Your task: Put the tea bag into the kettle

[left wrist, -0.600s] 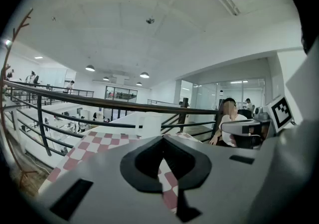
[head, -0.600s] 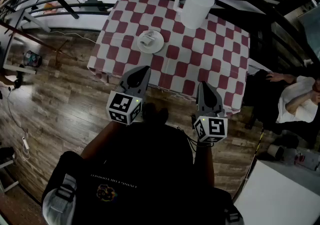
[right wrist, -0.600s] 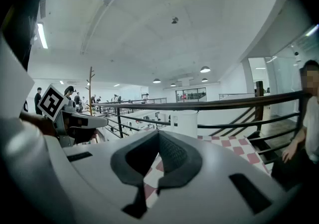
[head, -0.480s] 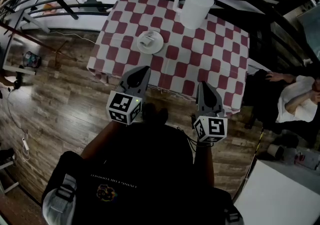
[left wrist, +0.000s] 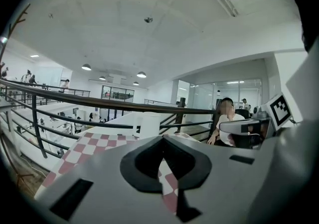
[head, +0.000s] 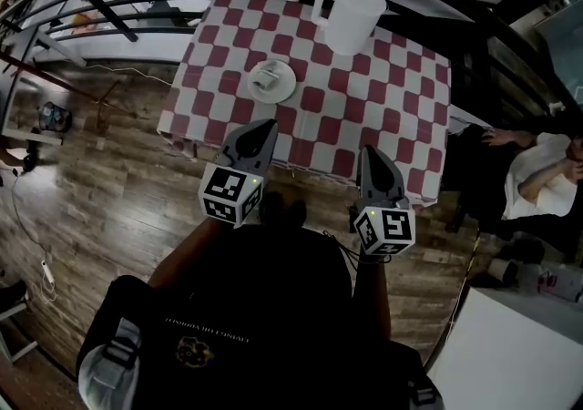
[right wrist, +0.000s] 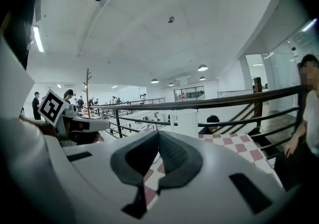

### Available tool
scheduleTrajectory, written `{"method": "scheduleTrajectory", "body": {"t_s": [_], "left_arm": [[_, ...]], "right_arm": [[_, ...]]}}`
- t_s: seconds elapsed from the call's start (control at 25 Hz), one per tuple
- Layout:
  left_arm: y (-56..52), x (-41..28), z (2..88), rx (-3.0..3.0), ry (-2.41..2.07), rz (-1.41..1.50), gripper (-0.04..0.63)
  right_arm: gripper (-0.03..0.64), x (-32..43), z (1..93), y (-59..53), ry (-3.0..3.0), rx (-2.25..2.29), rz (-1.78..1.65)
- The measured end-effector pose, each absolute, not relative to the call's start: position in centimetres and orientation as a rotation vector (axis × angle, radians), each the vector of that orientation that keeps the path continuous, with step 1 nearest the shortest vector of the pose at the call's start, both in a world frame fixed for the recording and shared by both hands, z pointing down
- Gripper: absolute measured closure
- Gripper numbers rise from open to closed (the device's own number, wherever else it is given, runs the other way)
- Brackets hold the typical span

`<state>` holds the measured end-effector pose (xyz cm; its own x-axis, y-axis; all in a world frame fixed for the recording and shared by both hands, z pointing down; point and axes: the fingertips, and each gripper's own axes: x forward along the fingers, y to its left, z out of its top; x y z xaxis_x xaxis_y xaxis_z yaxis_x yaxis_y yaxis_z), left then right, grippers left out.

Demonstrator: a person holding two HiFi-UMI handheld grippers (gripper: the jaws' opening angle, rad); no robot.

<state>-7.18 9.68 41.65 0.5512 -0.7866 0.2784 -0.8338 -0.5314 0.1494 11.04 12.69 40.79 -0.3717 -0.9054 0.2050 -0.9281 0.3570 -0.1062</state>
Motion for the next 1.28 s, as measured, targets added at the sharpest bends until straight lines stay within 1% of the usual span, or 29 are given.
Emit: {"method": "scheduleTrajectory", "body": {"t_s": [0.6, 0.96, 1.28], "left_arm": [[1.3, -5.7, 40.7, 2.658, -1.323, 0.244, 0.592], [-5.8, -4.6, 39.3, 2.677, -1.349, 0.244, 0.592], [-13.0, -3.2, 38.5, 2.667, -1.385, 0.225, 0.592]], "right_arm": [[0.604, 10.0, 39.6, 5.6, -2.489, 1.827, 0.248], [0.604, 11.1, 37.6, -2.0, -2.510, 1.850, 0.200], [0.604, 12.9, 38.1, -9.7, -2.495, 1.837, 0.208]]}}
